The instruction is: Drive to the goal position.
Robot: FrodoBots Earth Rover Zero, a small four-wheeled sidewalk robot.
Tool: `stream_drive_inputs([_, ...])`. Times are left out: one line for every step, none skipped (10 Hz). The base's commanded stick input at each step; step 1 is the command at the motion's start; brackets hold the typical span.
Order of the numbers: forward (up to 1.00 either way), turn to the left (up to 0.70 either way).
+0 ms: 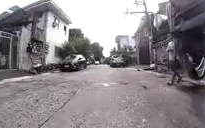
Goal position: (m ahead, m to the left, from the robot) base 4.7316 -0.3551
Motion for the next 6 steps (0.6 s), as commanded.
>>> stream_drive_inputs([0.7,0.0])
stream_drive_inputs([0.7,0.0])
stream_drive_inputs([0.7,0.0])
stream_drive_inputs([0.7,0.0])
stream_drive_inputs([0.7,0.0])
stream_drive_inputs([0.7,0.22])
